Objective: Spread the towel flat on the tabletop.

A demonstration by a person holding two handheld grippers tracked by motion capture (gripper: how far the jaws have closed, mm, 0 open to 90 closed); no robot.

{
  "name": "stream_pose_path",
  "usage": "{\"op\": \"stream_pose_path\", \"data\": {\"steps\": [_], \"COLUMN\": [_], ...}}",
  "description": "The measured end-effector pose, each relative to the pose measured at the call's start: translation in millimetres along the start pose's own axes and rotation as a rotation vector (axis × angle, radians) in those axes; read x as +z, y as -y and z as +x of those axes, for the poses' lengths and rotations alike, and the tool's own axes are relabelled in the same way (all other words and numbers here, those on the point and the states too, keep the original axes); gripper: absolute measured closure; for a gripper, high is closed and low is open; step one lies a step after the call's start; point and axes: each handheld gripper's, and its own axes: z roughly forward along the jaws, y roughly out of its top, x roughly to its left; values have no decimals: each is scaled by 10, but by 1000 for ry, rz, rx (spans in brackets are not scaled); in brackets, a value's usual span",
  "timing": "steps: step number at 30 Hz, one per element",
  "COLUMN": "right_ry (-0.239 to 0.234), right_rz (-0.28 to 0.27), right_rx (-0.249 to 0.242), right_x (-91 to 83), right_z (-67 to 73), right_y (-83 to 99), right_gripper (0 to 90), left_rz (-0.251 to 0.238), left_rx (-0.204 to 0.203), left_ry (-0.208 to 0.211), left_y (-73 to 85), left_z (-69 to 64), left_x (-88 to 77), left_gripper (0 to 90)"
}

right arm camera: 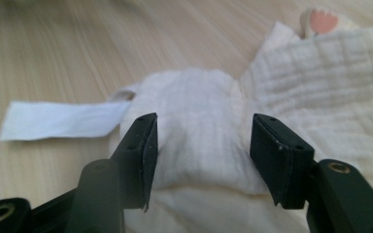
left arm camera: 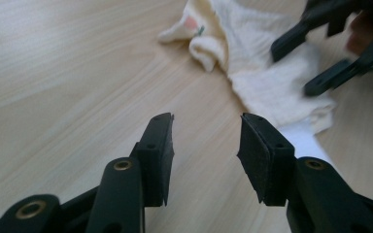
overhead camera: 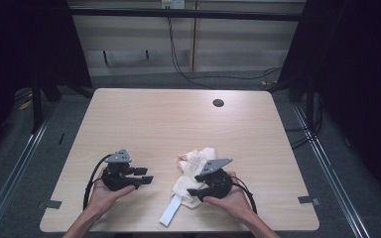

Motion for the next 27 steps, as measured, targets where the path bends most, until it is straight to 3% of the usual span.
{"op": "stream_pose_path", "data": {"steps": [7,10,14,17,21,27], "right_ry": [-22,-39,-42,-46,-37,31], "right_rz": [-34,2,43,40,62,52], "right_rx": [-33,-43,-38,-38,-72,-126], "right_x": [77,199,339,366,421,469], "right_z": [157,210,239,260,288,395], "right_y": [-223,-322,-302,-254,-189,-175], "right_gripper": [676,715,666,635,613,645], "left_rz": [-18,-13,-17,-19,-15,-12], "left_rx": [-32,-33,-40,-40,-44,-54], "left_ry": [-12,-11,-21,-25,-29,-16], "left_y": [45,67,81,86,87,87], "left_z": [41,50,60,70,62,71], "left_x": [-49,-57,-82,-90,-74,-61], "left_gripper": [507,488,470,466,461,461]}}
